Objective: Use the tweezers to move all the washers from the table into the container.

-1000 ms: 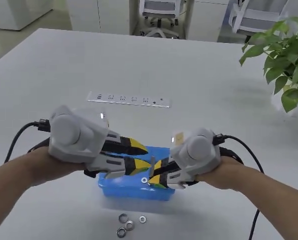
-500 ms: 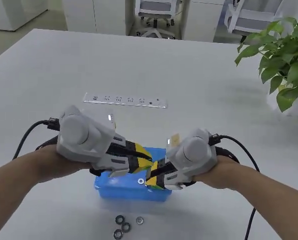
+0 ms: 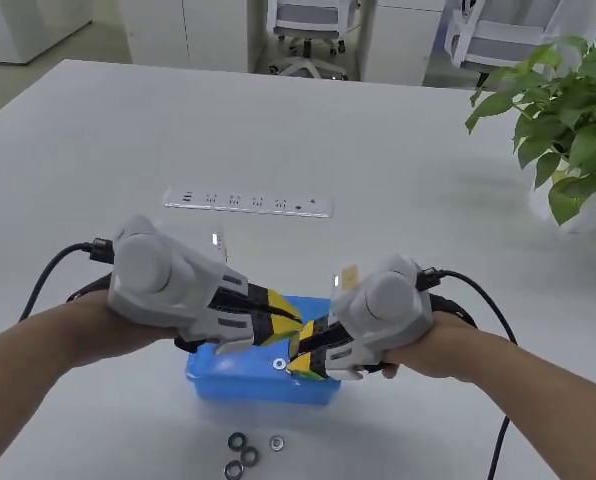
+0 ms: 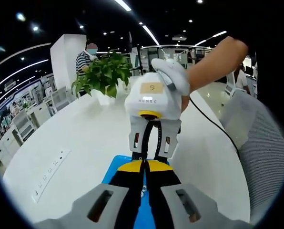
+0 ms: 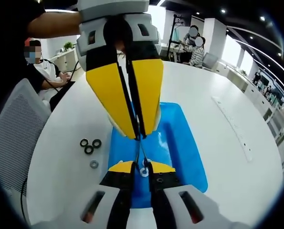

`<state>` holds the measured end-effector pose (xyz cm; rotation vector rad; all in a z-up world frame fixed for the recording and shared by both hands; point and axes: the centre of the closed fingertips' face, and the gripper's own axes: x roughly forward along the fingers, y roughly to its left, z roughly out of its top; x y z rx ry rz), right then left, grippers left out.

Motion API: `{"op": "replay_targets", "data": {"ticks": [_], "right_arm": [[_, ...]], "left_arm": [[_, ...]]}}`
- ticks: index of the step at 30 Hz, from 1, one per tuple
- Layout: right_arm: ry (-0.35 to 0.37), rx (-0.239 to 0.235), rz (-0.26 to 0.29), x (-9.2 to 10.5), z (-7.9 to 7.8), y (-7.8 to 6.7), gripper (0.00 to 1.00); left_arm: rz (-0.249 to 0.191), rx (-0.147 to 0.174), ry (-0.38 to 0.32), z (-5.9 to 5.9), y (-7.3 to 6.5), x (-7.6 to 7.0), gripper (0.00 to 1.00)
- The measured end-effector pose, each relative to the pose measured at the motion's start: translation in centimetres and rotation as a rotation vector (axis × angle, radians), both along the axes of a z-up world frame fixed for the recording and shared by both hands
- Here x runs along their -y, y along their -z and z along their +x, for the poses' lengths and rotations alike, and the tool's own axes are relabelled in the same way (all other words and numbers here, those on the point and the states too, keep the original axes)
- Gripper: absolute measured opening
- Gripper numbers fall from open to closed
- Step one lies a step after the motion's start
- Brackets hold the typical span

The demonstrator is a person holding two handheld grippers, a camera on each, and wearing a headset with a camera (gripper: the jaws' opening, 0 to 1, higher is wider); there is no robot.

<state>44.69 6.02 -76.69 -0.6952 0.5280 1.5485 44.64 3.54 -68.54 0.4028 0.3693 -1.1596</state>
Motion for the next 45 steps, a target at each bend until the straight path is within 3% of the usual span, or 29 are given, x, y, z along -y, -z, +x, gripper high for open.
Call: {"op": "replay_targets", "data": {"ticks": [14, 23, 45], "right_arm": [[0.038, 0.002, 0.026, 0.3, -0.2, -1.9, 0.24], [0.090, 0.007, 0.050, 1.1, -0.5, -3.7, 0.33], [0.223, 0.006, 0.086, 4.2, -1.8, -5.4, 0.69]], "left_arm": [[-0.019, -0.012, -0.013, -0.2, -1.2, -0.3, 0.05], [-0.014, 0.000, -0.011, -0.7, -2.6, -0.2, 0.05], [0.002, 0.005, -0.013, -2.3, -4.6, -0.6, 0.05]]}}
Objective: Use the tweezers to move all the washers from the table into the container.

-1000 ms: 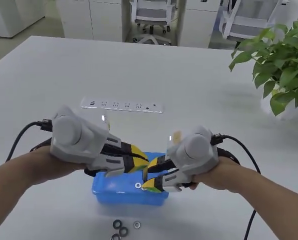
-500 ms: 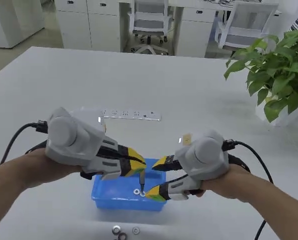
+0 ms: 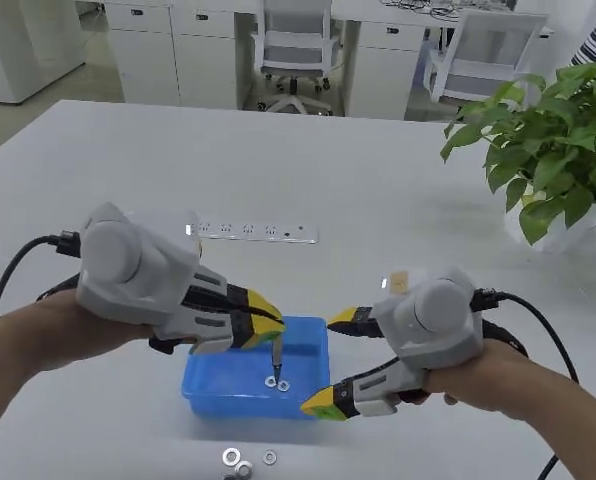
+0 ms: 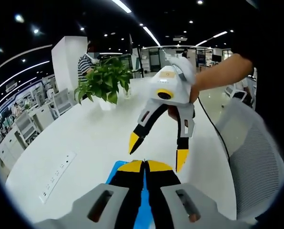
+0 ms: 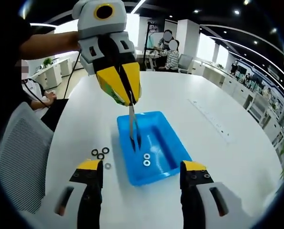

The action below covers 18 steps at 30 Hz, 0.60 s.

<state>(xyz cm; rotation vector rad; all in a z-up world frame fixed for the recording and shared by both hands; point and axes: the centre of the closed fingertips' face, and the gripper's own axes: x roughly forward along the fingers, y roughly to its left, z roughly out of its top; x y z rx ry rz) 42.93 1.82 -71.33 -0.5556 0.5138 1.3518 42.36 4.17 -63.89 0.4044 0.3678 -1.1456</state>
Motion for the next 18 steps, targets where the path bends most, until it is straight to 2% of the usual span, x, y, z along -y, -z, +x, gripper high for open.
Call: {"op": "replay_targets", "data": {"ticks": [8, 18], "right_arm": [[0.041, 0.003, 0.014, 0.4, -0.3, 0.1, 0.82], [0.076, -0.014, 0.028, 1.0, -1.5, 0.5, 0.92]], "left_arm": [[0.010, -0.006, -0.005, -0.8, -0.5, -0.3, 0.05], [0.007, -0.007, -0.009, -1.7, -1.1, -0.4, 0.05]]}}
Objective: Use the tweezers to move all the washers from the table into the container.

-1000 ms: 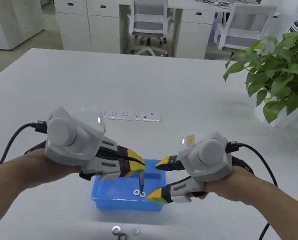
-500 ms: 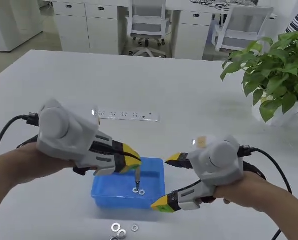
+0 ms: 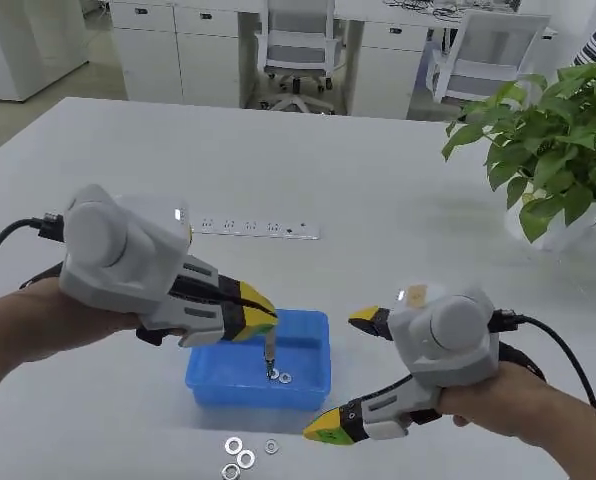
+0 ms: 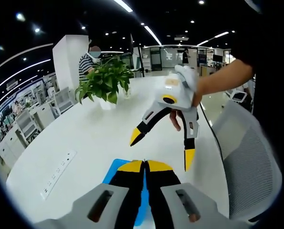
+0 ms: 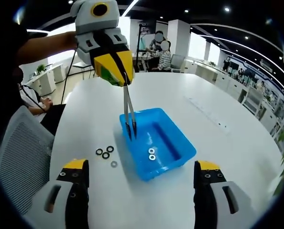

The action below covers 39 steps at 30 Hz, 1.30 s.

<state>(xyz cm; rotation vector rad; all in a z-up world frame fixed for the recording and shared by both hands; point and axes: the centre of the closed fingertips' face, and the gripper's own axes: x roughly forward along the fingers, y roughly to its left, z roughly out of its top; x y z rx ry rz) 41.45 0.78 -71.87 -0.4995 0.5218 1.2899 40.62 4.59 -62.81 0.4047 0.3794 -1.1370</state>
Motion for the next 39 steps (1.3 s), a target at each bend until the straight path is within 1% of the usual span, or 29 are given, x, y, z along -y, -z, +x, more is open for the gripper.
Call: {"op": "replay_targets", "data": {"ticks": [4, 8, 12, 21, 23, 27, 31, 36, 39], "right_arm": [[0.009, -0.006, -0.001, 0.2, -0.5, 0.2, 0.96], [0.012, -0.012, 0.003, 0.3, -0.8, 0.2, 0.96], [0.011, -0.016, 0.003, 0.3, -1.3, 0.4, 0.97], [0.005, -0.022, -0.001, 0.5, -2.1, 0.6, 0.97], [0.006, -0.022, -0.002, 0.6, -2.2, 0.6, 0.97], [0.008, -0.022, 0.008, 0.7, -2.3, 0.4, 0.97], [0.008, -0.022, 0.011, 0.7, -2.6, 0.4, 0.97], [0.002, -0.031, 0.005, 0.9, -3.2, 0.8, 0.96], [0.000, -0.035, 0.005, 0.9, -3.4, 0.9, 0.96]], "left_arm": [[0.002, -0.002, 0.003, -0.4, -0.1, 0.0, 0.05], [0.002, -0.005, 0.008, -0.9, -0.2, 0.1, 0.05], [-0.007, -0.008, 0.015, -1.3, -0.3, 0.3, 0.05], [-0.006, -0.019, 0.033, -2.3, 0.3, 0.8, 0.05], [-0.008, -0.020, 0.042, -2.6, 0.5, 0.9, 0.05], [0.003, -0.023, 0.049, -2.9, 1.2, 1.0, 0.05], [0.003, -0.032, 0.053, -3.2, 1.8, 1.2, 0.05], [0.015, -0.043, 0.063, -3.4, 2.7, 1.3, 0.05], [0.020, -0.039, 0.070, -3.5, 3.2, 1.3, 0.05]]}}
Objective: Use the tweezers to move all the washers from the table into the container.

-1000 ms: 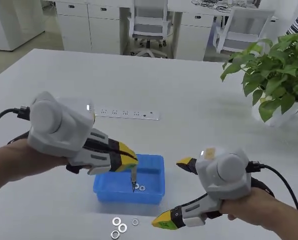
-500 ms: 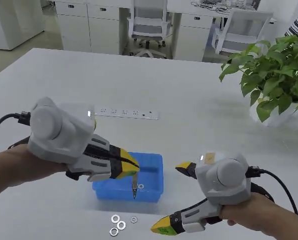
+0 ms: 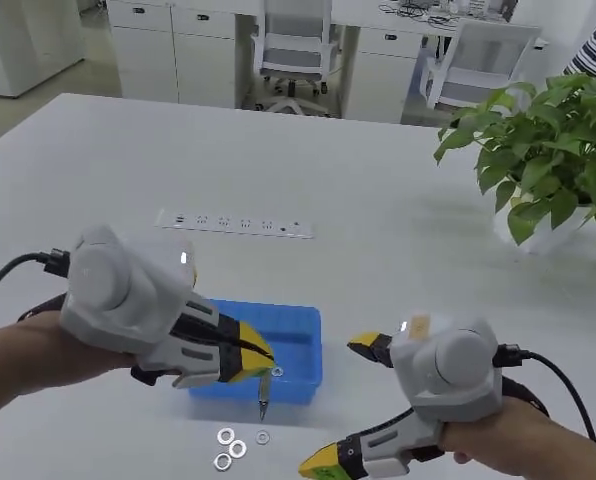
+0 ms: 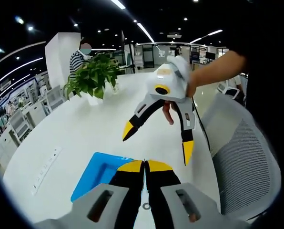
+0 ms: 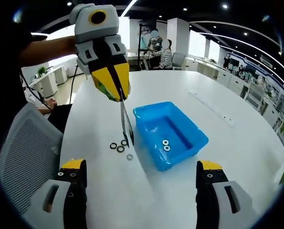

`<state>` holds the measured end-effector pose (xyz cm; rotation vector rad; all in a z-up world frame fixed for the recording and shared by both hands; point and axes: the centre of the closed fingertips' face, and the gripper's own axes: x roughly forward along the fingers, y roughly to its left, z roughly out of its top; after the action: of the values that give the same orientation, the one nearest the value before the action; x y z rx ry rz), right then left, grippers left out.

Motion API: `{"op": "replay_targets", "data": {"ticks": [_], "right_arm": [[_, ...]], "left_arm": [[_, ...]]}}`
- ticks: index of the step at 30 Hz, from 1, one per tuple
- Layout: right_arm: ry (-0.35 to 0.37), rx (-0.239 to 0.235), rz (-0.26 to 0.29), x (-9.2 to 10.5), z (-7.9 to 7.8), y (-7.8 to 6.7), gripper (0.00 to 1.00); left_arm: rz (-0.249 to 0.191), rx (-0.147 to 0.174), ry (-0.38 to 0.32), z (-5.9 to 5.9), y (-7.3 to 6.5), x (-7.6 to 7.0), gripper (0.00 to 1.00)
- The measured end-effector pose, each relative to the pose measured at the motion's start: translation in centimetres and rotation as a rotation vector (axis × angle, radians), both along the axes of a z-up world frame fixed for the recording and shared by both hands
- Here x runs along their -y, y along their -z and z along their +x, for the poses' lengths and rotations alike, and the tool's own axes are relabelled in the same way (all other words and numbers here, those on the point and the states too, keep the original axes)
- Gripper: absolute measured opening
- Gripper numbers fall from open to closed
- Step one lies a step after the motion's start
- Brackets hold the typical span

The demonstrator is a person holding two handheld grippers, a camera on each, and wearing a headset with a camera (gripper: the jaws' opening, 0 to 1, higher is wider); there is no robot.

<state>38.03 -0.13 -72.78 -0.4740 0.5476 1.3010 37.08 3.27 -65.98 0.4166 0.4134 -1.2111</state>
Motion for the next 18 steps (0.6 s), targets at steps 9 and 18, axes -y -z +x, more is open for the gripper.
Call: {"op": "replay_targets", "data": {"ticks": [9, 18], "right_arm": [[-0.008, -0.015, 0.003, 0.0, -0.4, 0.3, 0.95], [-0.009, -0.027, 0.000, 0.2, -0.9, 0.8, 0.94]], "left_arm": [[0.005, -0.012, 0.006, 0.1, 1.3, 0.3, 0.05], [0.020, -0.014, 0.008, 0.2, 2.4, 0.3, 0.05]]}}
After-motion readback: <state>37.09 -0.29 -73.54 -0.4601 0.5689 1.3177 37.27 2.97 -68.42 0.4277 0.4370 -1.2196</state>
